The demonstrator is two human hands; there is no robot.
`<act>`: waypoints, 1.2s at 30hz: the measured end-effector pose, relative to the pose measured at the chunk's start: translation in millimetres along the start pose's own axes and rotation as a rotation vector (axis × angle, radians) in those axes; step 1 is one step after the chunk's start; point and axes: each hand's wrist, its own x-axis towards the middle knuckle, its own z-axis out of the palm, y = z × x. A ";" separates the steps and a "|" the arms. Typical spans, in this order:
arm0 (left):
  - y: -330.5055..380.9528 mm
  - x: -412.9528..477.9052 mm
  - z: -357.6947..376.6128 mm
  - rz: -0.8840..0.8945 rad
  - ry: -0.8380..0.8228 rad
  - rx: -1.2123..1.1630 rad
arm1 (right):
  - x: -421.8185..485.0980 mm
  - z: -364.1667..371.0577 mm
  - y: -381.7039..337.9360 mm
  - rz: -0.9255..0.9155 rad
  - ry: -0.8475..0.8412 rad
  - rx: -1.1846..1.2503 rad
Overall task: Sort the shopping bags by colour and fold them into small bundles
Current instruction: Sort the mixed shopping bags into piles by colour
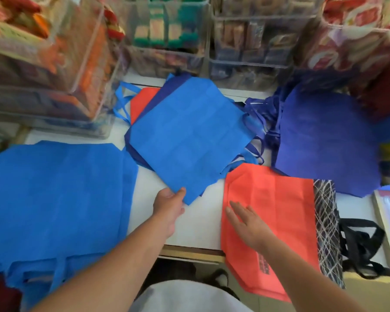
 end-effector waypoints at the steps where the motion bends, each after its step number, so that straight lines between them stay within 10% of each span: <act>1: 5.3 6.2 1.0 -0.034 -0.016 -0.082 | 2.4 1.6 1.6 0.046 0.003 0.030; 5: 26.7 13.6 6.1 -0.054 0.035 -0.122 | 3.1 9.8 10.0 0.165 -0.006 0.097; 13: 27.0 -80.9 -33.6 0.680 0.170 0.302 | -8.7 -28.3 -33.5 0.054 0.253 0.582; 17: 2.2 -89.7 -76.6 0.514 0.322 0.234 | 5.2 -28.8 -80.6 -0.203 0.452 0.327; 23: -14.9 -72.1 -160.7 0.165 0.512 0.100 | 8.8 4.9 -147.7 -0.345 0.008 0.181; 36: 0.5 -34.4 -349.7 0.087 0.683 0.763 | 38.0 83.6 -217.0 -0.096 -0.066 -0.041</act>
